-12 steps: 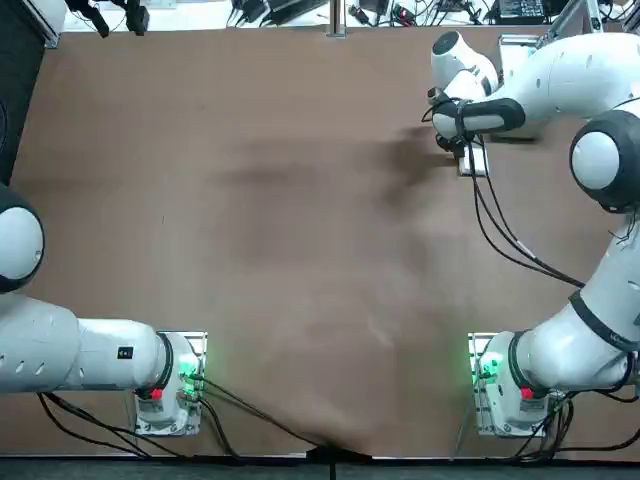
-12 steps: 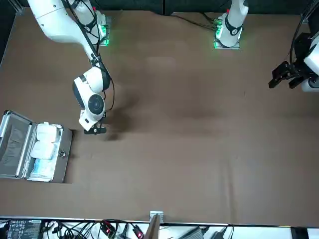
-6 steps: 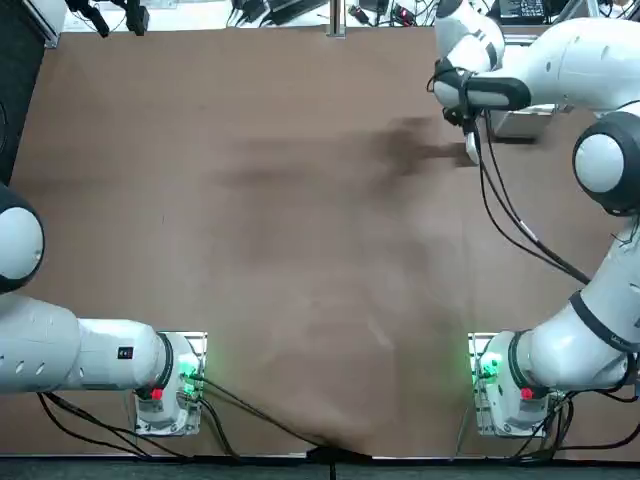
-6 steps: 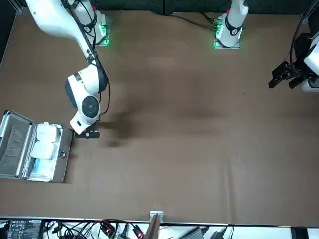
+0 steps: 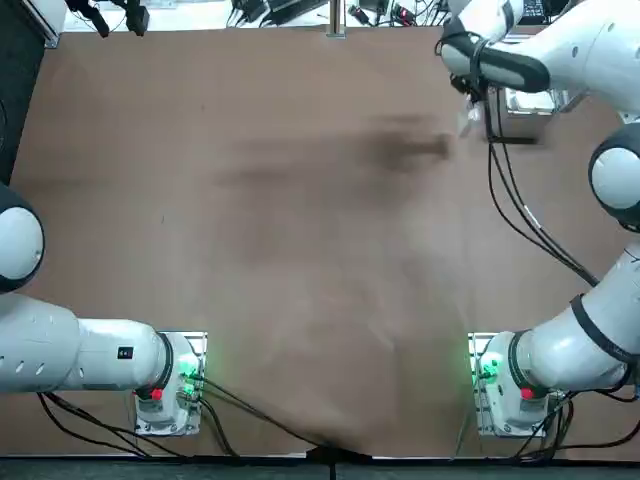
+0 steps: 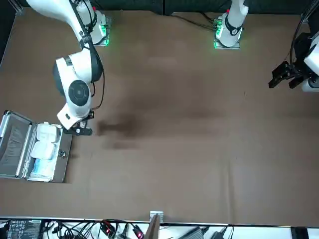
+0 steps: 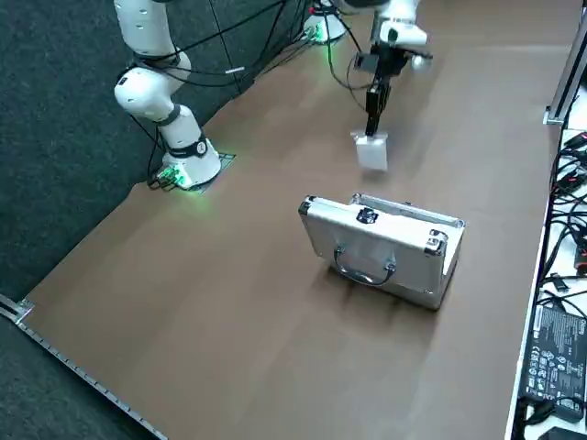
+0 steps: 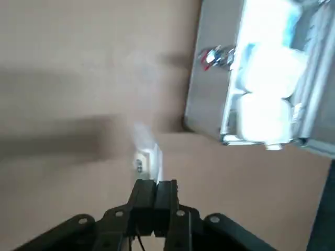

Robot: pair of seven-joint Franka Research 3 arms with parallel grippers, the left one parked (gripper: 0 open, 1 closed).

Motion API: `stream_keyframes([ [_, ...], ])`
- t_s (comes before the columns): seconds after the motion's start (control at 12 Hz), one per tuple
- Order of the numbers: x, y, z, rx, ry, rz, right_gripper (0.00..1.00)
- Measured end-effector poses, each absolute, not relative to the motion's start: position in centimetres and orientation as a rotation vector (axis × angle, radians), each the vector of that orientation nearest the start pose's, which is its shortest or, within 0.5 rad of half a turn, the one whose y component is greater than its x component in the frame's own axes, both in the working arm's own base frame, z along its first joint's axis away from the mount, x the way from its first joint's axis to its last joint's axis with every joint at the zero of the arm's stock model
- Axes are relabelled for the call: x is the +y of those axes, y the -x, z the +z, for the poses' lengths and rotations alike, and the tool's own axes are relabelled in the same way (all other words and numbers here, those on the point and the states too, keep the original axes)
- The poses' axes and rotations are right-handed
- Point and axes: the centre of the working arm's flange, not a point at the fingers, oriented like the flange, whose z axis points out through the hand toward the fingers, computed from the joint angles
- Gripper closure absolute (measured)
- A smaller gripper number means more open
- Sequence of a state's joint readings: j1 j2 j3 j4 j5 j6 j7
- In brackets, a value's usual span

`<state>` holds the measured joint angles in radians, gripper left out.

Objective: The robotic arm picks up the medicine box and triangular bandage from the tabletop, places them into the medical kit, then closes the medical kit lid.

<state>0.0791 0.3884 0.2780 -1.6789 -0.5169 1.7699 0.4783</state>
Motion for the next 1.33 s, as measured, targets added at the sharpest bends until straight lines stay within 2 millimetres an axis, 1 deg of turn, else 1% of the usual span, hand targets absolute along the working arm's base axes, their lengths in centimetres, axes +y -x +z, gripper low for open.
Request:
stream_keyframes([
  [0.17,15.7,-62.1,40.4,-0.126,3.584,0.131,0.99],
  [0.25,14.8,-62.8,42.2,-0.148,3.568,0.113,0.99],
  [0.33,13.4,-63.7,44.0,-0.182,3.549,0.093,0.99],
  [0.42,9.5,-65.4,47.3,-0.268,3.519,0.052,0.99],
  [0.58,5.2,-66.7,49.4,-0.290,3.504,0.012,0.99],
  [0.75,2.1,-68.3,50.1,-0.261,3.492,-0.050,0.99],
  [0.83,1.0,-69.1,49.8,-0.234,3.485,-0.078,0.99],
  [1.08,-2.4,-71.6,47.5,-0.177,3.459,-0.181,0.99],
  [1.33,-5.5,-73.0,45.4,-0.125,3.449,-0.233,0.99],
])
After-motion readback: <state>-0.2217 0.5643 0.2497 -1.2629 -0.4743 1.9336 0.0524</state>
